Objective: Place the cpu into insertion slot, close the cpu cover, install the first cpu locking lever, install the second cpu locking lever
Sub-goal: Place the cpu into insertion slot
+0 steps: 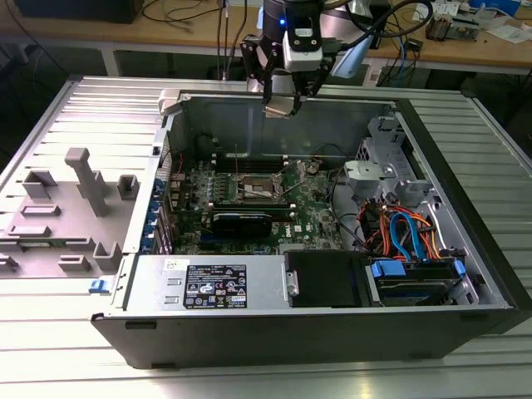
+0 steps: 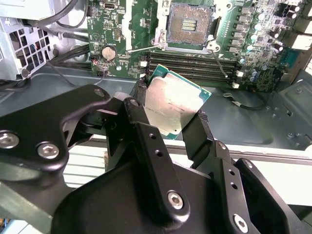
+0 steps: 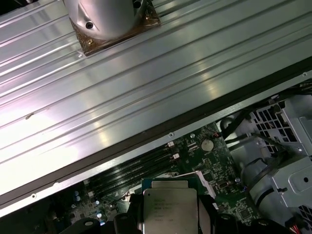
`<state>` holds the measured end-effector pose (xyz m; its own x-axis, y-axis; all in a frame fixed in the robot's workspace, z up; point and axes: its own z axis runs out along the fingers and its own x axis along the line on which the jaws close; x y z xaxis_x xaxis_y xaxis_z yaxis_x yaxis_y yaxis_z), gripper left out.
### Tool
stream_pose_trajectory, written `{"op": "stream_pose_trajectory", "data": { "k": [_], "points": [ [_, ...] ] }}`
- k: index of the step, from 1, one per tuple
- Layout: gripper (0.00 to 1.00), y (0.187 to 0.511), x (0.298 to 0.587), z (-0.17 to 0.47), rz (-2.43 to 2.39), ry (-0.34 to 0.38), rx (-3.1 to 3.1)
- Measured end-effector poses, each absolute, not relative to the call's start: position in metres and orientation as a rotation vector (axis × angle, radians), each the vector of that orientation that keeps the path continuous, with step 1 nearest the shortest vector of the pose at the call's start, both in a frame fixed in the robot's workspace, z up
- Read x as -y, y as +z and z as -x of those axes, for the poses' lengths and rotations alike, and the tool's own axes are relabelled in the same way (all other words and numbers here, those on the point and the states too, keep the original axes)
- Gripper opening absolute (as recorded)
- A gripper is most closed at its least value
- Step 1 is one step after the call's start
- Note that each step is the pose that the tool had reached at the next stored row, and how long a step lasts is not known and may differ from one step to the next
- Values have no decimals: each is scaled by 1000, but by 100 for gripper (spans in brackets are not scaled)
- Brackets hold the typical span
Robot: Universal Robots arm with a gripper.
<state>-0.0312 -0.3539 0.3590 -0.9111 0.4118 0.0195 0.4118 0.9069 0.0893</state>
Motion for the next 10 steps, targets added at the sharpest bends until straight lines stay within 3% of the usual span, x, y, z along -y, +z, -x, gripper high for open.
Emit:
{"op": "stream_pose_trajectory", "data": {
  "k": [10],
  "points": [
    [54,359,354,31,710,-144,3058]
  ]
}}
